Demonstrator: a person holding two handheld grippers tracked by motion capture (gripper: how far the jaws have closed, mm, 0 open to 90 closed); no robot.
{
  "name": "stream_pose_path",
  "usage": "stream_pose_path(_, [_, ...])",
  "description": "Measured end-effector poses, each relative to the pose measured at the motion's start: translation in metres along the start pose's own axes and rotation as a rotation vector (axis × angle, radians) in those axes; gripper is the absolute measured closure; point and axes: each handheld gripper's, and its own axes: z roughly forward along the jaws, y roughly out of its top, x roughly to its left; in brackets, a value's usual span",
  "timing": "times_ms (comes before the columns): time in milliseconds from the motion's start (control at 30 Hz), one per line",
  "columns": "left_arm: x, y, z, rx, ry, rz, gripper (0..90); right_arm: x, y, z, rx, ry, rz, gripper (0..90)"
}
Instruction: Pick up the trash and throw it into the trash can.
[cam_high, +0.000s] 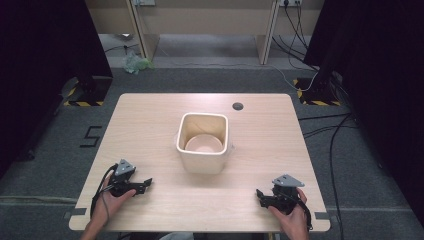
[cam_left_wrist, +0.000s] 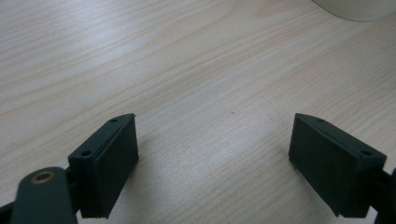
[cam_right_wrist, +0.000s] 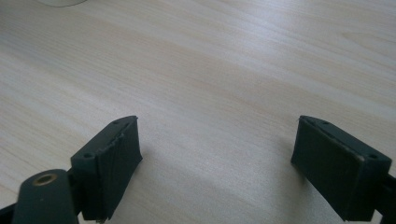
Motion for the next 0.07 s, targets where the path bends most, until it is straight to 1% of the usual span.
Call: stream_pose_path(67, [0.0000,0.0000,0.0000,0.000,0.000,0.000,14.9,0.0002,0.0005,0.0007,0.000,-0.003,0.000,14.5])
